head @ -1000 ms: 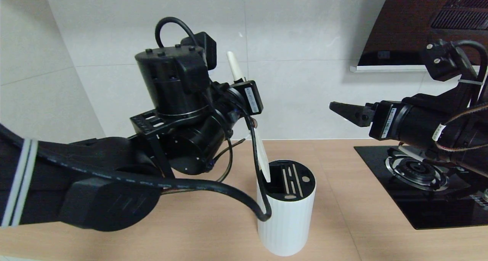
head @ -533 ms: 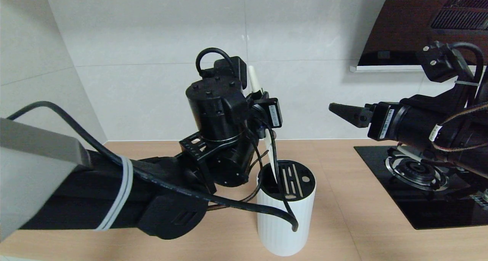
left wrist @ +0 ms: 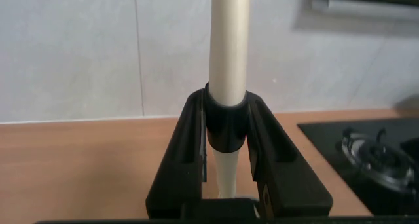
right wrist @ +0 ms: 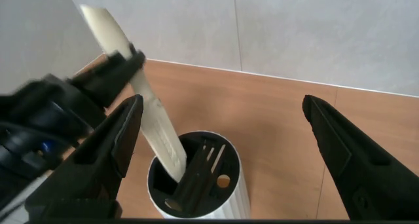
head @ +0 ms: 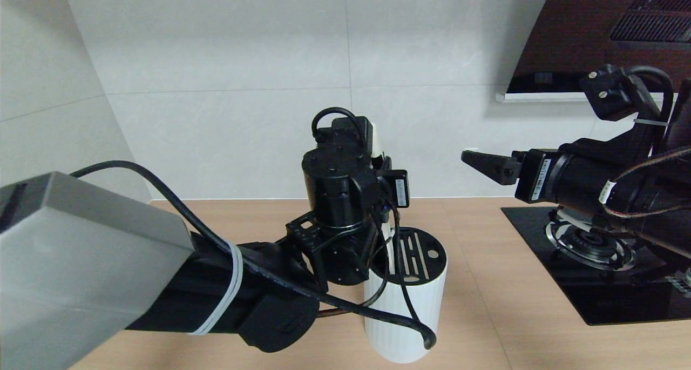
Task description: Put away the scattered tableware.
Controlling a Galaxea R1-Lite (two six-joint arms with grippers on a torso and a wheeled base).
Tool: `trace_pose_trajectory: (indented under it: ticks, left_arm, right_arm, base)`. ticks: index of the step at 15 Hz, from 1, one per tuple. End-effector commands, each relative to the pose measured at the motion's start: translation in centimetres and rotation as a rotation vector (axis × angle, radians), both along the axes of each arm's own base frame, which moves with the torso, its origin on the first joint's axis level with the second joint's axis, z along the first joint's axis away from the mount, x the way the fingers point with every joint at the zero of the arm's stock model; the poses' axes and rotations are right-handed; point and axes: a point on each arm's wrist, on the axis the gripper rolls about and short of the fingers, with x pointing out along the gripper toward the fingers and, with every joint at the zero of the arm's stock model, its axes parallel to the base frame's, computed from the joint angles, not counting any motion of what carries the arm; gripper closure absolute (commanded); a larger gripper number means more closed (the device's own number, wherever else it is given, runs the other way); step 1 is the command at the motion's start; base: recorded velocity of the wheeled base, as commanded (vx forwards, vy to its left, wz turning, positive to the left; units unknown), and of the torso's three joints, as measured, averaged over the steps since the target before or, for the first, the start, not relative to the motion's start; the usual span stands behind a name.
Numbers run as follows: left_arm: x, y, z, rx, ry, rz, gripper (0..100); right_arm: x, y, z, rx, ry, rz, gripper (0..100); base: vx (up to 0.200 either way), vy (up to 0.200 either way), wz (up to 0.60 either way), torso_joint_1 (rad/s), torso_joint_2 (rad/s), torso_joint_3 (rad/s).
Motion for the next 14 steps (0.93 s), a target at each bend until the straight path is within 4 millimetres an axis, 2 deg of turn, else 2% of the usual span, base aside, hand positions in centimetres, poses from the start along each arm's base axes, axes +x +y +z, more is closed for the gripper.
trace_pose_trajectory:
  ticks: [1, 7, 14]
  left_arm:
    - [-0.5, -0.5, -0.8, 0.020, 0.018, -0.018, 100]
    - [-0.5, -1.5, -3.9, 0.079, 0.072, -0.031, 100]
    - [-0.8, -1.7, -4.5, 0.090, 0.084, -0.042, 100]
  right_arm:
    - [0.2, 0.1, -0.3, -0.006, 0.008, 0.000, 0]
    - [0.3, 0.2, -0.4, -0.009, 0.011, 0.001, 0]
    - [0.4, 0.3, -0.6, -0.014, 0.018, 0.004, 0]
  base:
    - [0.000, 0.000, 0.00, 0.000, 0.00, 0.000]
    - [0.000, 0.000, 0.00, 0.000, 0.00, 0.000]
    - [0.000, 0.000, 0.00, 0.000, 0.00, 0.000]
